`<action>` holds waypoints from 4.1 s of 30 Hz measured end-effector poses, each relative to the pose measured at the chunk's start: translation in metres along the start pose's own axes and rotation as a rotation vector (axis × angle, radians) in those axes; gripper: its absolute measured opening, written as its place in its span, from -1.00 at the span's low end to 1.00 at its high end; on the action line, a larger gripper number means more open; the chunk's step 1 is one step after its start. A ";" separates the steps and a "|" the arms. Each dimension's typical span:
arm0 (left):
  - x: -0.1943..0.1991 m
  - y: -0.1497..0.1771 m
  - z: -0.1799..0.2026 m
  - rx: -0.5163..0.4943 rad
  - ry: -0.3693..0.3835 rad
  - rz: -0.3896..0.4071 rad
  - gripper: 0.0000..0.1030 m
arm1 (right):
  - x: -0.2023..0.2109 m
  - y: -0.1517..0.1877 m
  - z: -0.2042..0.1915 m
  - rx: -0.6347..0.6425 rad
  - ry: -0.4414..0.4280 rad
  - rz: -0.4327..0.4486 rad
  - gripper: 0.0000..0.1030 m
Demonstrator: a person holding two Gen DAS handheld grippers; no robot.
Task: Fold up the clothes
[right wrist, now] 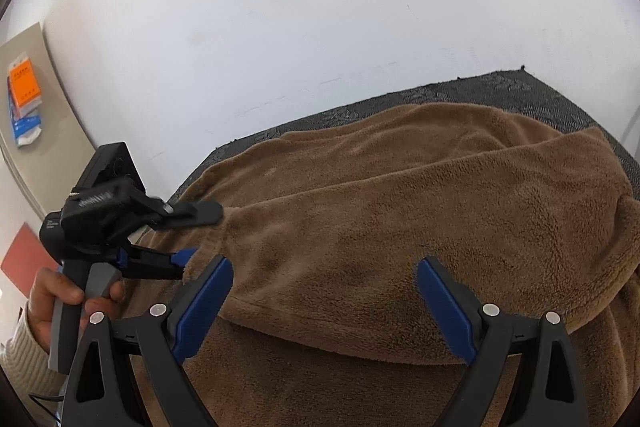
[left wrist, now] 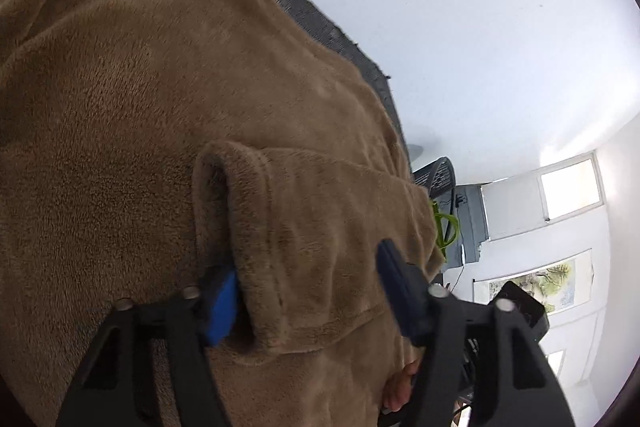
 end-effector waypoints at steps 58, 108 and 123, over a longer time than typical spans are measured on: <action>-0.007 -0.017 -0.021 -0.004 -0.084 0.021 -0.87 | -0.006 0.000 0.017 -0.055 0.028 -0.009 0.85; 0.075 -0.024 -0.051 -0.017 -0.214 0.140 -0.85 | 0.024 -0.013 0.151 0.452 0.732 -0.089 0.85; 0.091 -0.055 0.004 -0.176 -0.194 0.240 -0.85 | -0.020 -0.068 0.070 0.231 0.351 -0.060 0.85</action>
Point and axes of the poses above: each gripper's, at about its wrist camera, not at the fingertips, and x roughly against the way its jaws point, z to its right, y to its underside, the point moved 9 cm from there along -x, roughly the way its jaws point, and after that the axes turned 9 degrees about y, right-handed, at the moved point
